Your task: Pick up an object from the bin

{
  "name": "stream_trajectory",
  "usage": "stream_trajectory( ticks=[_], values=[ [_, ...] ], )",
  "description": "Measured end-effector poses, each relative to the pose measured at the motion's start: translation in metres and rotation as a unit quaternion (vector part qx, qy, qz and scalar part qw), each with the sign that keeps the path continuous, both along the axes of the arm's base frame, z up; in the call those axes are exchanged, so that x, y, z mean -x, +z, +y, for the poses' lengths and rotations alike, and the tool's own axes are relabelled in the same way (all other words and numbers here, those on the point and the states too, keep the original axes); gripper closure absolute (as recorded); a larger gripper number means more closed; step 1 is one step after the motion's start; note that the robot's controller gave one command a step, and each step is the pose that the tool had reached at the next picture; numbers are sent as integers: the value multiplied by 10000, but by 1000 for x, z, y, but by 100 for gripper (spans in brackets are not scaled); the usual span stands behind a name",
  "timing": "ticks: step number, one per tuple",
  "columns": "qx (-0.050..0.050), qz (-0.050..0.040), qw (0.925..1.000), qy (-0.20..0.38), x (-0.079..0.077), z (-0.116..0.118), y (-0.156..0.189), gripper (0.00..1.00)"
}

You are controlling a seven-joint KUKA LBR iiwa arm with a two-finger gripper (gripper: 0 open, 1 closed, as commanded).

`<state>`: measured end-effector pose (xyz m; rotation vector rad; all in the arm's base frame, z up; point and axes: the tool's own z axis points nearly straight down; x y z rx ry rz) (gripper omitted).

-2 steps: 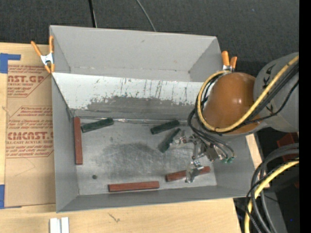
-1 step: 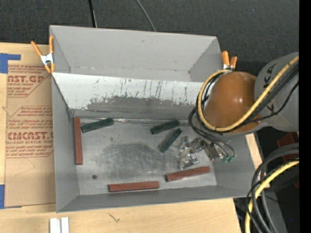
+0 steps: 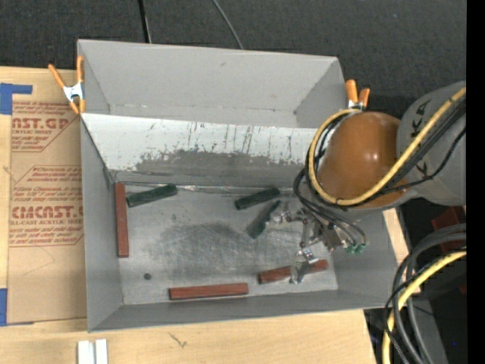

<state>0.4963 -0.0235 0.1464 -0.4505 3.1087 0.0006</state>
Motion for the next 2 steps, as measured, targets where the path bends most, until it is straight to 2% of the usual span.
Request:
stream_trajectory(
  ticks=[1, 2],
  values=[
    [1, 0, 10000, 0, 0, 0, 0, 0],
    [3, -29, 9998, 205, 7, -16, -72, 100]
  ],
)
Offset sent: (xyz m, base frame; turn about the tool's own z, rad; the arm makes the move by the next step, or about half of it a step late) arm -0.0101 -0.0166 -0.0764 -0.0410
